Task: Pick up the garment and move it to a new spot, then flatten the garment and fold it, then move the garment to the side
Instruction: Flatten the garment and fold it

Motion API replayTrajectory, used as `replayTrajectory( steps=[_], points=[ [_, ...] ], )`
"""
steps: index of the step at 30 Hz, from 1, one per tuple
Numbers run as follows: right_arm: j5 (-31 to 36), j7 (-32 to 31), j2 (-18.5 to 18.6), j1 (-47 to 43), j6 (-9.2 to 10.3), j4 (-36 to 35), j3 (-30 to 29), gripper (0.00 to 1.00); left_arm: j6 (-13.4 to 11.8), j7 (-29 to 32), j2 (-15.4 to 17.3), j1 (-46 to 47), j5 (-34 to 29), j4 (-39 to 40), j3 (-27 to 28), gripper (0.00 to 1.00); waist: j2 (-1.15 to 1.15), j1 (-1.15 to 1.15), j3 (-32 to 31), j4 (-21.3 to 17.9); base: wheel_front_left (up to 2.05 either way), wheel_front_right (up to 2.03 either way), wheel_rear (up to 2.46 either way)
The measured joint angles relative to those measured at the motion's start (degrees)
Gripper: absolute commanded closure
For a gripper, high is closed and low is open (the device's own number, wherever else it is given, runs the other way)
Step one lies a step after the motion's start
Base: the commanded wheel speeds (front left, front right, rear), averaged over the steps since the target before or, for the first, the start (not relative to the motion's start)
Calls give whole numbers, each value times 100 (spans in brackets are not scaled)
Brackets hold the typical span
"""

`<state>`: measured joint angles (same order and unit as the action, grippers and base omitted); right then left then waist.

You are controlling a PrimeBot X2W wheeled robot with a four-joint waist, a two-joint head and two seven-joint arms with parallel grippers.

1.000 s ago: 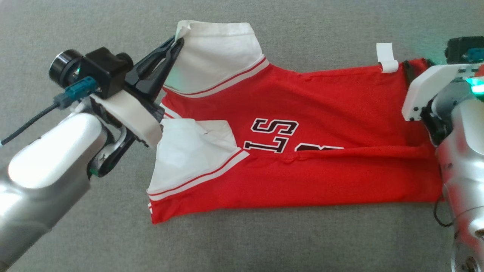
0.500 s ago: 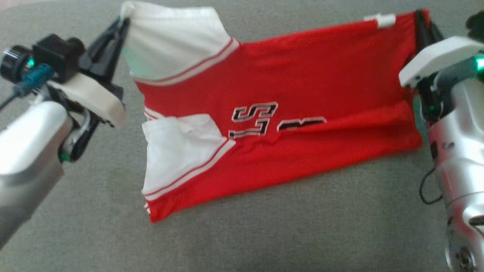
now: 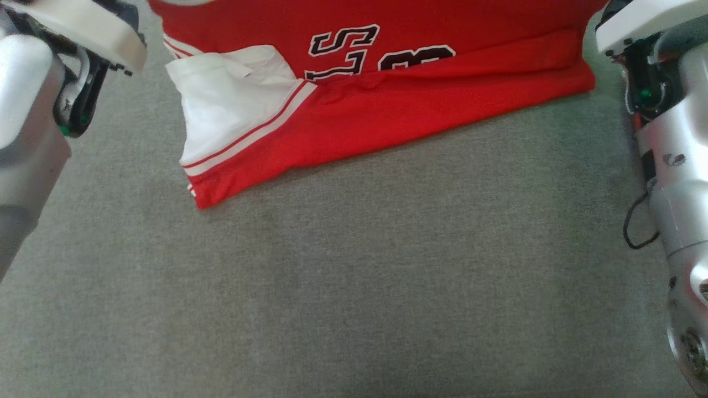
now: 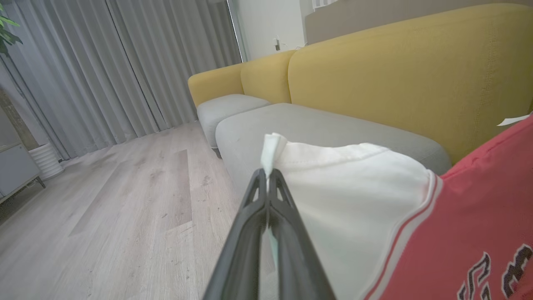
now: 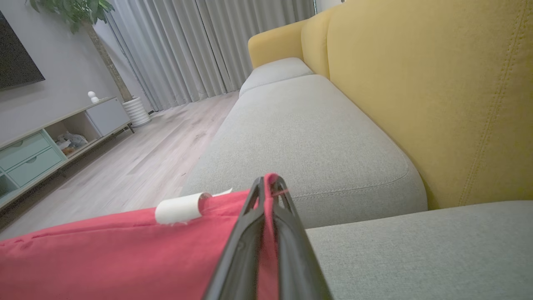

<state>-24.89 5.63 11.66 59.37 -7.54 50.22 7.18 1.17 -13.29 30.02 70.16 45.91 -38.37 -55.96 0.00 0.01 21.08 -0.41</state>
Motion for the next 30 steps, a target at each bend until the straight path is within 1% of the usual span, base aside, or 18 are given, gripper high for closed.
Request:
replayTrajectory(
  steps=[3,7,9,10,13,18,21,26,27,28,30],
  points=[
    [-124,47,38,-2,0,77,154,100,178,-48,-69,-8,-11,-231,-8,100,0,-1,6,70,0,0,0],
    [-311,47,232,-18,0,223,301,100,364,-97,-157,-71,-9,-353,-33,100,0,0,-48,189,0,0,0],
    [-413,41,315,-52,0,270,405,100,439,-100,-197,-200,-8,-349,-73,100,0,-1,-113,239,0,0,0],
    [-492,4,393,-133,0,293,559,100,491,-100,-196,-385,-5,-338,-157,100,0,-1,-193,283,0,0,0],
    [-567,-136,538,-303,0,381,777,100,547,-58,-168,-701,120,-244,-256,100,0,-2,-318,348,0,0,0],
    [-598,-453,913,-559,0,548,1263,100,597,261,-66,-1131,283,310,-578,100,0,-2,-484,488,0,0,0],
    [-598,-704,1115,-608,0,616,1574,100,599,479,68,-1327,412,740,-764,100,0,-2,-502,579,0,0,0],
    [-579,-999,1448,-606,0,670,2105,100,614,812,272,-1484,412,1295,-1046,100,0,-2,-394,678,0,0,0],
    [-579,-999,1448,-606,0,670,2105,100,614,812,272,-1484,412,1295,-1046,100,0,-2,-394,678,0,0,0],
    [-578,-1050,1553,-603,0,683,2280,100,641,899,311,-1515,412,1435,-1103,100,0,-1,-328,707,0,0,0],
    [-516,-1124,1630,-588,0,686,2502,100,641,950,354,-1522,377,1503,-1168,100,0,-1,-259,727,0,0,0]
  ],
)
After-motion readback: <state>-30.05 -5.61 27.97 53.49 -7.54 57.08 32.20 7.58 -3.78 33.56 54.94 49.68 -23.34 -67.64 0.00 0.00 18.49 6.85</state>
